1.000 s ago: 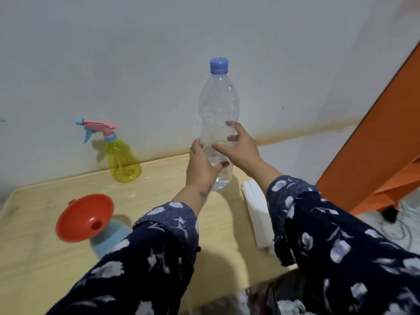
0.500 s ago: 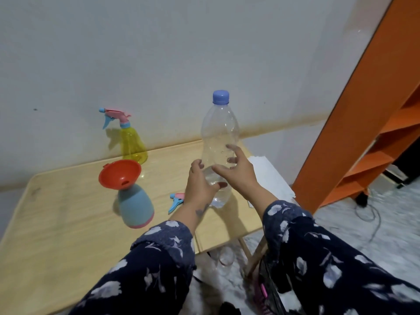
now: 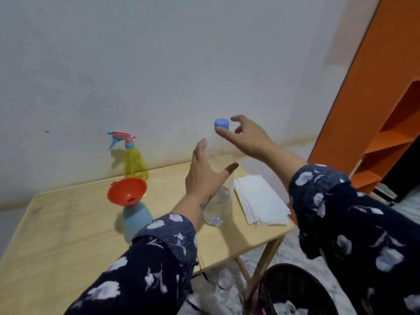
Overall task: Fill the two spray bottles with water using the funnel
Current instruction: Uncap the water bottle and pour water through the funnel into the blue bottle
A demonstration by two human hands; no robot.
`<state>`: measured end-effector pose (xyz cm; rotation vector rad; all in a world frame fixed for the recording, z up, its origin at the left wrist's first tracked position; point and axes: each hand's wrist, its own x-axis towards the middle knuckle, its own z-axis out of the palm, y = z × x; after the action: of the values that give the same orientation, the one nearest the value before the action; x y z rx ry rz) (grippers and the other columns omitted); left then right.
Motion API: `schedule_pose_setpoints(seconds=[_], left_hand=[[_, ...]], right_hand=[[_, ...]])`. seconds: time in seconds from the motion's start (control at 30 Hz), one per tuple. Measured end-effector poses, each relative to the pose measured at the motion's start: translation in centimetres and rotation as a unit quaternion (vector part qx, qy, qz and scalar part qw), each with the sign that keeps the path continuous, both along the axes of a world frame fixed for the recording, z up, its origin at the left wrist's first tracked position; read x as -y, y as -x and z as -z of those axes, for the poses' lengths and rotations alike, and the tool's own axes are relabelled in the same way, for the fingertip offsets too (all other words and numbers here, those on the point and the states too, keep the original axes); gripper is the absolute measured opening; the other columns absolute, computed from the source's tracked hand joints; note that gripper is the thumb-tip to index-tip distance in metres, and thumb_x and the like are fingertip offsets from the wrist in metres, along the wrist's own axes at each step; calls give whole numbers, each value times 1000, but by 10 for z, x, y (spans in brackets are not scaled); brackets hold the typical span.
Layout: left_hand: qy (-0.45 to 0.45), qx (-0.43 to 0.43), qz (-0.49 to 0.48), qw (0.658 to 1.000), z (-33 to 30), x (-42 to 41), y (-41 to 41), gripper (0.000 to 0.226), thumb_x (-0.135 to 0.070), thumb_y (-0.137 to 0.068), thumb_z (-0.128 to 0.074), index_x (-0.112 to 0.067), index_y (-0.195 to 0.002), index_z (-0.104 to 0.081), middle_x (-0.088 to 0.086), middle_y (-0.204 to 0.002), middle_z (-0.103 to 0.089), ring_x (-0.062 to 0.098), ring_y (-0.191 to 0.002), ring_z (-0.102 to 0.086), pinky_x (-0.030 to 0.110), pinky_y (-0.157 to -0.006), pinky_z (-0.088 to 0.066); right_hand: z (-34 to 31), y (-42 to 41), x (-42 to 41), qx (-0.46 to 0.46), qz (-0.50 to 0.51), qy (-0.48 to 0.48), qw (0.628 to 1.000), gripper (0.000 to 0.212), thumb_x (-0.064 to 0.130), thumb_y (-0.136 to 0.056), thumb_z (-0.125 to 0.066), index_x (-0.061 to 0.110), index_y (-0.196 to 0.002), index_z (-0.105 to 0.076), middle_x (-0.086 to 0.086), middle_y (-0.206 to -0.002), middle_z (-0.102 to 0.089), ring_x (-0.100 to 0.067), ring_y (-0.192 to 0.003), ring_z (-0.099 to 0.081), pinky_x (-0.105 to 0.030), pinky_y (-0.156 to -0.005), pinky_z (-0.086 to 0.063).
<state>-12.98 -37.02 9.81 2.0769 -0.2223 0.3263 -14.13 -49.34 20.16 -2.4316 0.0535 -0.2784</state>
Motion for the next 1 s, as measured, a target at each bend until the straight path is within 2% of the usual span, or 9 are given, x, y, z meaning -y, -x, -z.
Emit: schedule_pose_setpoints(seconds=[0.1, 0.17, 0.23, 0.3, 0.37, 0.43, 0.5, 0.73, 1.0], left_hand=[[-22, 1, -11, 1000, -14, 4, -3, 101, -68, -70, -68, -31, -147, -15, -12, -154, -28, 14, -135, -40, 37, -93, -47], [-24, -1, -17, 1000, -17, 4, -5, 95, -64, -72, -70, -29, -146, -21, -11, -150, -33, 15, -130, -46, 33, -88, -46], [-16, 0, -13, 1000, -18, 3, -8, 89, -58, -73, -73, -29, -144, -27, -10, -148, -37, 17, -127, -49, 32, -87, -45], [-6, -2, 0, 1000, -19, 1, -11, 85, -55, -73, -74, -30, -142, -30, -9, -147, -40, 19, -127, -49, 32, -88, -44], [6, -8, 10, 1000, -19, -2, -14, 85, -53, -73, -76, -32, -142, -30, -10, -147, -41, 18, -128, -48, 32, -91, -44], [14, -13, 19, 1000, -18, -4, -14, 88, -52, -73, -76, -33, -144, -28, -11, -147, -41, 17, -129, -47, 31, -92, -43], [16, -16, 28, 999, -17, -5, -14, 90, -52, -73, -77, -32, -145, -27, -11, -148, -41, 17, -130, -47, 30, -91, -42], [37, -29, 62, 997, -17, -8, -15, 91, -48, -73, -79, -32, -145, -27, -10, -148, -41, 17, -131, -45, 29, -92, -39], [80, -84, 121, 986, -23, -12, -21, 90, -28, -75, -82, -28, -146, -27, -5, -149, -40, 21, -135, -40, 43, -110, -38]], right_hand=[[-32, -10, -12, 21, 22, 134, 991, 50, 66, -83, -51, 18, -92, -62, -1, -94, -64, -20, -88, -60, -35, -73, -47], [-42, -18, -19, 11, 24, 208, 978, 49, 62, -84, -53, 17, -64, -54, -2, -74, -60, -22, -74, -59, -31, -60, -44], [-49, -24, -25, 1, 13, 262, 965, 51, 51, -87, -55, 14, -54, -46, -2, -60, -50, -25, -68, -54, -29, -50, -35], [-56, -27, -29, -20, -20, 317, 948, 48, 44, -91, -53, 8, -59, -49, -5, -62, -50, -27, -73, -53, -30, -51, -33], [-63, -25, -29, -47, -71, 355, 931, 43, 41, -94, -50, 0, -85, -63, -12, -85, -64, -30, -87, -59, -33, -64, -41], [-71, -22, -26, -69, -114, 360, 924, 35, 34, -96, -49, 6, -110, -64, -9, -107, -64, -27, -95, -57, -34, -75, -42], [-75, -20, -24, -85, -137, 361, 919, 27, 29, -96, -49, 18, -118, -61, -2, -108, -58, -21, -92, -50, -31, -76, -36], [-80, -19, -22, -64, -173, 390, 902, 27, 19, -95, -52, 24, -120, -62, 2, -98, -55, -20, -89, -49, -28, -75, -35], [-74, -14, -19, -30, -187, 352, 917, 32, 9, -96, -43, 23, -116, -64, -4, -126, -57, -17, -94, -47, -27, -82, -36]])
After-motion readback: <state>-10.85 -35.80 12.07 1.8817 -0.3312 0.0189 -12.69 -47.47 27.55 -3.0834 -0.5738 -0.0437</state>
